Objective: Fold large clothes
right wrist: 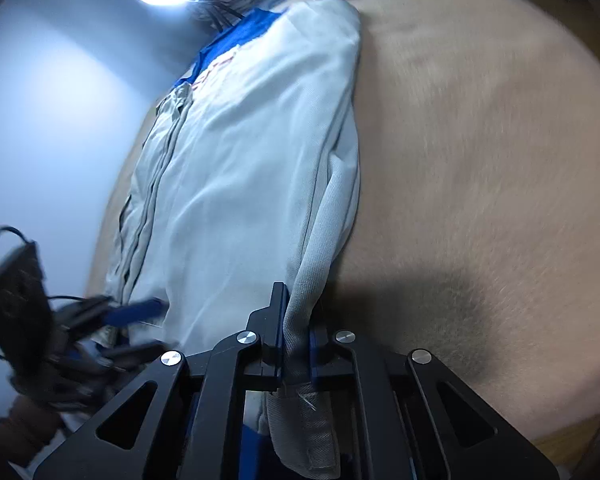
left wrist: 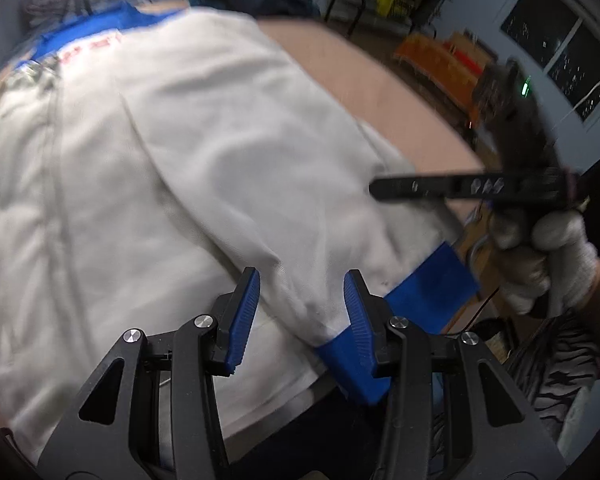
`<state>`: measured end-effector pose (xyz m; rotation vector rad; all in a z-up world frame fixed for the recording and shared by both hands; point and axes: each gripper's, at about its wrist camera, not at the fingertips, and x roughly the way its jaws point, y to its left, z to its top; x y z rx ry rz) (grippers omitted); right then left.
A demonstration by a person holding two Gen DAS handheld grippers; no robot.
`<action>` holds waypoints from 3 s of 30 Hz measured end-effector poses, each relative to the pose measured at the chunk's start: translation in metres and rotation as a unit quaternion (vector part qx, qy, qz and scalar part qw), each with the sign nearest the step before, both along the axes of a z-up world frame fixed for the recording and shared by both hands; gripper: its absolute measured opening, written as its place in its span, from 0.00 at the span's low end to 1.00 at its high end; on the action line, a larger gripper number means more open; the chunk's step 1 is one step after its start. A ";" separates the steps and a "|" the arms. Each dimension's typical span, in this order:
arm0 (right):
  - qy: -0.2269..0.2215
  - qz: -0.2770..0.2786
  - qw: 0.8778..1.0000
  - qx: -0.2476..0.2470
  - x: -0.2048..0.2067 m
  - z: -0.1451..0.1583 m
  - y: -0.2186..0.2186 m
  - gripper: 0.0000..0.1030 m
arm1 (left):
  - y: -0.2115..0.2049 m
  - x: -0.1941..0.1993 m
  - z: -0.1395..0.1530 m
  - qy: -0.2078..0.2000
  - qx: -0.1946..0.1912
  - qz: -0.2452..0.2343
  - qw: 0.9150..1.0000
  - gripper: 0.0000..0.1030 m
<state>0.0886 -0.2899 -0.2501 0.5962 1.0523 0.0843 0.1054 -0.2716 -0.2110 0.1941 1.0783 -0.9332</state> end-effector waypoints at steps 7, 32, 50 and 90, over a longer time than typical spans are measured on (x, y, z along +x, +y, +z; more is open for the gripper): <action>-0.049 0.034 0.995 -0.080 0.011 0.050 0.034 0.05 | 0.084 0.022 0.046 -0.002 -0.082 0.094 0.992 0.42; -0.029 0.325 0.929 -0.175 0.099 0.000 0.246 0.05 | 0.236 0.073 0.048 0.040 -0.146 0.297 0.943 0.42; -0.089 0.181 0.979 -0.035 0.097 0.057 0.125 0.44 | 0.160 0.064 0.008 0.099 -0.087 0.203 0.970 0.45; -0.099 0.146 0.984 0.017 0.331 0.071 0.110 0.30 | 0.108 0.058 -0.030 0.155 -0.059 0.122 0.979 0.24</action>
